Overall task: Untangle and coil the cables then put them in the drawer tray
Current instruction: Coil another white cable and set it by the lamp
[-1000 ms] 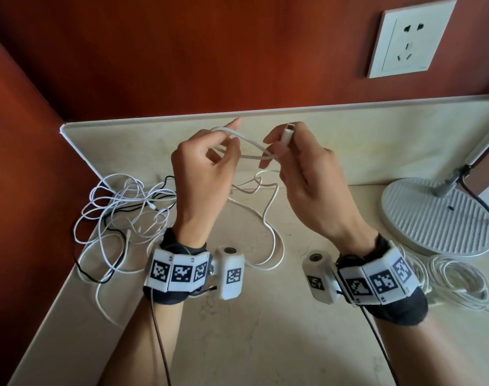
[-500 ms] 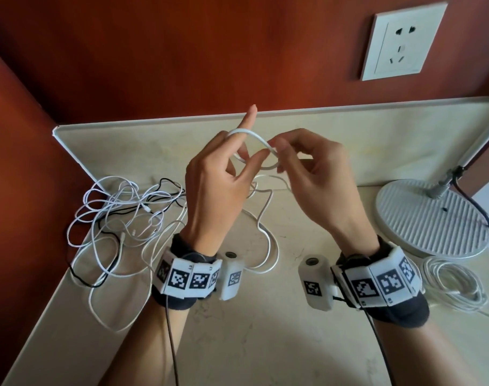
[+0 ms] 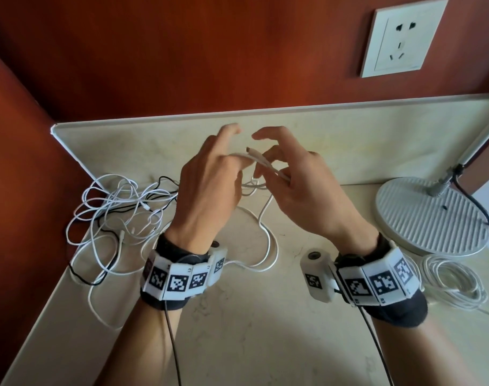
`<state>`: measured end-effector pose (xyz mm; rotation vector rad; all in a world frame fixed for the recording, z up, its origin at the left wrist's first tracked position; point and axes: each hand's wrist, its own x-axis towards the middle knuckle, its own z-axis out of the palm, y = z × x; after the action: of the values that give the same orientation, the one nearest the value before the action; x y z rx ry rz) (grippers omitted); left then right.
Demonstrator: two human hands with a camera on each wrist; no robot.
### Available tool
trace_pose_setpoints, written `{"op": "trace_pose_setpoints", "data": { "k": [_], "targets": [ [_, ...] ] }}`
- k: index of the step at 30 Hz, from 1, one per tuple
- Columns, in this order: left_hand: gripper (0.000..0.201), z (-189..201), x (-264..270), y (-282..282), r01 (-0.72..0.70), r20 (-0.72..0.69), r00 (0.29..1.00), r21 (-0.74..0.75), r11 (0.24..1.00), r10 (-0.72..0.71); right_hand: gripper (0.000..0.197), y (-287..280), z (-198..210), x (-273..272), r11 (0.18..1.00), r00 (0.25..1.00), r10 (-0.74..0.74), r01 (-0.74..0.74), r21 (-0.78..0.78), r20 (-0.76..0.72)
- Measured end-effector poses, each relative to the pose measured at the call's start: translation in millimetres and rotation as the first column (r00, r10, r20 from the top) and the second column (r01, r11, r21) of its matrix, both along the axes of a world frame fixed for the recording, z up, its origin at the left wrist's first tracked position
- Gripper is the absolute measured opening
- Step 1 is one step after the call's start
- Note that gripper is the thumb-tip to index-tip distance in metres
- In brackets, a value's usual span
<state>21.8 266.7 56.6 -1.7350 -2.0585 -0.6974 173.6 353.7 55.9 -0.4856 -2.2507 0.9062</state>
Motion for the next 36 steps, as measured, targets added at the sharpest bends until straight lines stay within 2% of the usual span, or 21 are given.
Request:
{"op": "trace_pose_setpoints", "data": {
  "k": [2,3,6,9,15,19,23,24,28,31,34,36],
  "targets": [
    [0.024,-1,-1,0,0.044,-0.007,0.999,-0.042,0.998,-0.044,0.048,0,0,0,1.0,1.0,-0.007,0.007,-0.007,0.015],
    [0.021,-1,-1,1,0.029,0.035,0.999,-0.03,0.999,-0.028,0.047,1,0,0,0.999,1.0,-0.023,0.023,-0.028,0.011],
    [0.036,-3,-8,3,-0.048,0.232,0.973,0.124,0.991,0.018,0.041,1,-2,-1,0.994,0.995,-0.101,0.1,-0.04,-0.026],
    [0.041,-2,-19,1,-0.087,0.345,0.939,0.23,0.969,0.003,0.032,2,-6,-3,0.995,0.993,-0.1,0.098,-0.032,-0.058],
    [0.031,-5,-31,-1,-0.196,0.436,0.895,0.2,0.96,0.092,0.034,-4,-5,-8,0.994,0.993,-0.096,0.091,-0.068,-0.075],
    [0.028,-2,-29,2,-0.073,0.405,0.913,0.278,0.958,-0.048,0.041,-10,-2,-11,0.987,0.968,-0.16,0.154,-0.049,-0.194],
    [0.032,5,-18,2,0.083,0.276,0.944,0.338,0.937,-0.183,0.011,-8,1,-9,0.954,0.927,-0.244,0.177,-0.242,-0.284],
    [0.034,5,-15,1,0.107,0.252,0.947,0.335,0.936,-0.198,0.007,-7,1,-8,0.944,0.925,-0.266,0.193,-0.266,-0.272],
    [0.05,3,-13,2,0.126,0.231,0.952,0.307,0.943,-0.202,0.017,-6,3,-5,0.949,0.948,-0.266,0.225,-0.221,-0.174],
    [0.046,1,-17,2,0.103,0.227,0.958,0.294,0.95,-0.175,0.021,-4,0,-4,0.96,0.969,-0.219,0.194,-0.2,-0.114],
    [0.059,0,-15,3,0.082,0.25,0.956,0.279,0.957,-0.155,0.025,-4,-5,-4,0.971,0.982,-0.163,0.143,-0.193,-0.091],
    [0.061,-1,-14,4,0.073,0.271,0.951,0.267,0.961,-0.148,0.02,-2,-6,-5,0.973,0.987,-0.135,0.116,-0.199,-0.085]
  ]
}}
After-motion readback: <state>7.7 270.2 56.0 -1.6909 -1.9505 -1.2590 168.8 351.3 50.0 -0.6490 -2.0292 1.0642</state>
